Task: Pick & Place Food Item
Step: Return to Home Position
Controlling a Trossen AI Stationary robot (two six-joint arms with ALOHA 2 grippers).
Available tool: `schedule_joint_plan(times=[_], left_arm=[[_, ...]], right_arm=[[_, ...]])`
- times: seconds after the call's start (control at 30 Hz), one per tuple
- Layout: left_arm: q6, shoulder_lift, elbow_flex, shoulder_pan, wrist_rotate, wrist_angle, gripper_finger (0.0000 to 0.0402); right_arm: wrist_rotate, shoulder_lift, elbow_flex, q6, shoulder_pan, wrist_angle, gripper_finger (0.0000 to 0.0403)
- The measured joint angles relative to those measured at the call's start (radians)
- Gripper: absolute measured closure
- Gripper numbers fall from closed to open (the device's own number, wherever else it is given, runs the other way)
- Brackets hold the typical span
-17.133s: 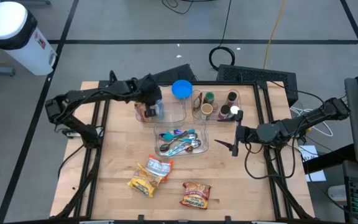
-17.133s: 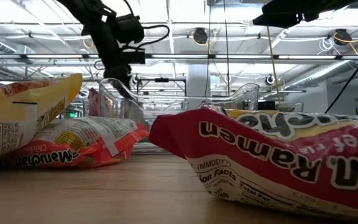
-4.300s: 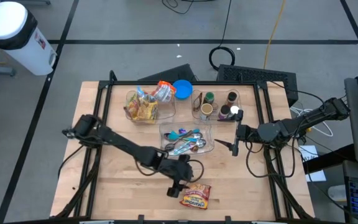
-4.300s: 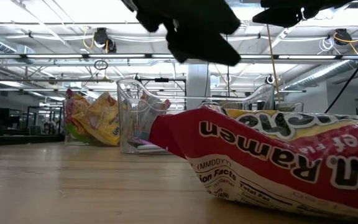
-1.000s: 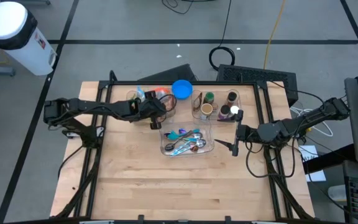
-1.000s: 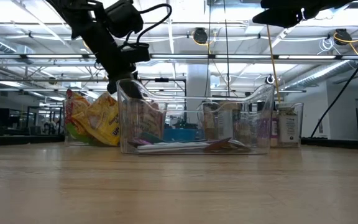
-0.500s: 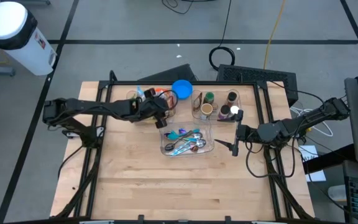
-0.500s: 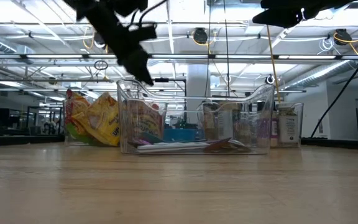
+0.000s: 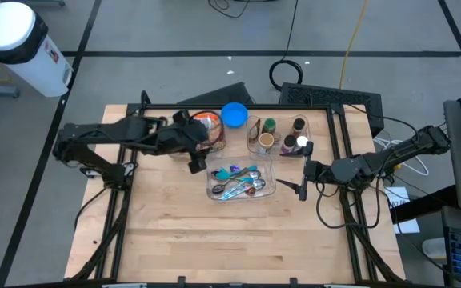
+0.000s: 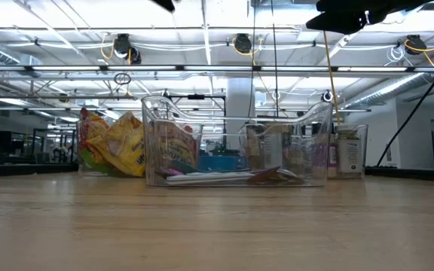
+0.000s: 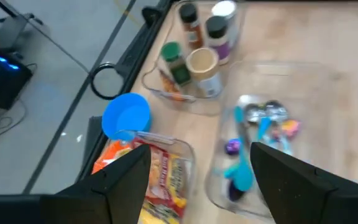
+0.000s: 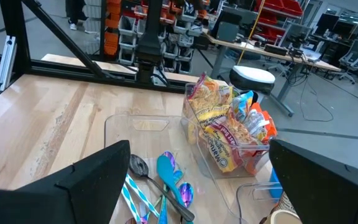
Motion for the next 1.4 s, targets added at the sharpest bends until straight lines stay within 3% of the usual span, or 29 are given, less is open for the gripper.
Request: schedule_joint_plan(times=[0.2, 0.4, 0.53, 0.77, 0.9, 1.03, 1.4], left_arm=[[-0.019, 0.000, 0.165, -0.087, 0.042, -0.132, 0.0117], [0.047, 0.000, 0.261, -0.138, 0.154, -0.202, 0.0117], [0.078, -0.001, 0.266, -0.154, 0.189, -0.237, 0.0116], [0.085, -0.089, 0.228, -0.171, 0.128, -0.256, 0.0117], [0.084, -0.160, 0.130, -0.172, 0.108, -0.204, 0.0117], [0.057, -0.287, -0.041, -0.171, 0.074, -0.125, 0.0117], [-0.012, -0.717, -0.714, -0.161, -0.150, 0.288, 0.0117]], right_arm=[[0.000, 0.000, 0.000, 0.000, 0.000, 0.000, 0.0023], [0.000, 0.000, 0.000, 0.000, 0.000, 0.000, 0.0023], [0.000, 0.000, 0.000, 0.000, 0.000, 0.001, 0.0023], [0.000, 0.000, 0.000, 0.000, 0.000, 0.001, 0.0023], [0.000, 0.000, 0.000, 0.000, 0.000, 0.001, 0.0023], [0.000, 0.000, 0.000, 0.000, 0.000, 0.001, 0.0023], [0.000, 0.000, 0.000, 0.000, 0.000, 0.001, 0.0023]])
